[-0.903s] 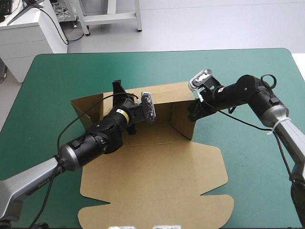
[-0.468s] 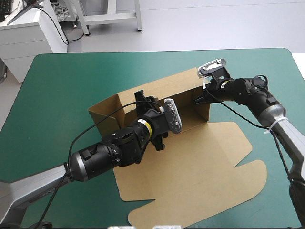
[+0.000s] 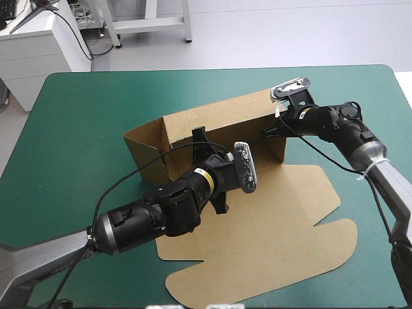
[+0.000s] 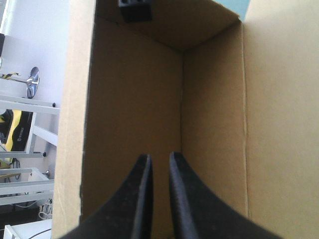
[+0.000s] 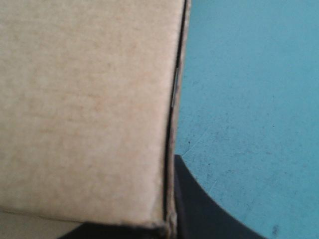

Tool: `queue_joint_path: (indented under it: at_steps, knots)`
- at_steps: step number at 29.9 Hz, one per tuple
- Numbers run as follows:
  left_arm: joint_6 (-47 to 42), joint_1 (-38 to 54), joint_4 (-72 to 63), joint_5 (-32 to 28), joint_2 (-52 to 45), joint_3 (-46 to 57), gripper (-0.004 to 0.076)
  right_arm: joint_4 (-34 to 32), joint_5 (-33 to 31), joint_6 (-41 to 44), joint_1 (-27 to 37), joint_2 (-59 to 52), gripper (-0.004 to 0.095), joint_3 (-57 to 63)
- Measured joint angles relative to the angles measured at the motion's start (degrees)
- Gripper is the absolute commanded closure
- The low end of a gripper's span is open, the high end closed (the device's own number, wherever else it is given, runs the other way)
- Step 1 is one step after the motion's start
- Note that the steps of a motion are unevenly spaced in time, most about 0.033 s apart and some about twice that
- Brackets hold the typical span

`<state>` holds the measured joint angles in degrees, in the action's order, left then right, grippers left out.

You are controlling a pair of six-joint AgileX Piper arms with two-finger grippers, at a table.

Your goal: Fold the box

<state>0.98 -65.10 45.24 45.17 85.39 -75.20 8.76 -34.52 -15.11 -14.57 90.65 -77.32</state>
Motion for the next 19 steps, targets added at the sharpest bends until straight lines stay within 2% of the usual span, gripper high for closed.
queue_joint_path:
  at_steps: [7,11,15,19]
  knots:
    - [13.72,0.00,-13.18,5.87,0.13,-4.54,0.0706,0.12,-0.11,0.00,0.00,0.00,0.0925,0.00]
    - [24.52,2.21,-28.40,9.25,0.44,-12.13,0.0706,0.17,-0.30,0.00,0.00,0.00,0.0927,0.00]
    - [33.45,8.44,-45.83,15.14,0.44,-20.34,0.0706,0.17,-0.54,0.00,0.00,0.00,0.0927,0.00]
    - [36.25,19.17,-56.83,23.85,0.44,-26.97,0.0710,0.23,-0.56,0.00,0.00,0.00,0.0927,0.00]
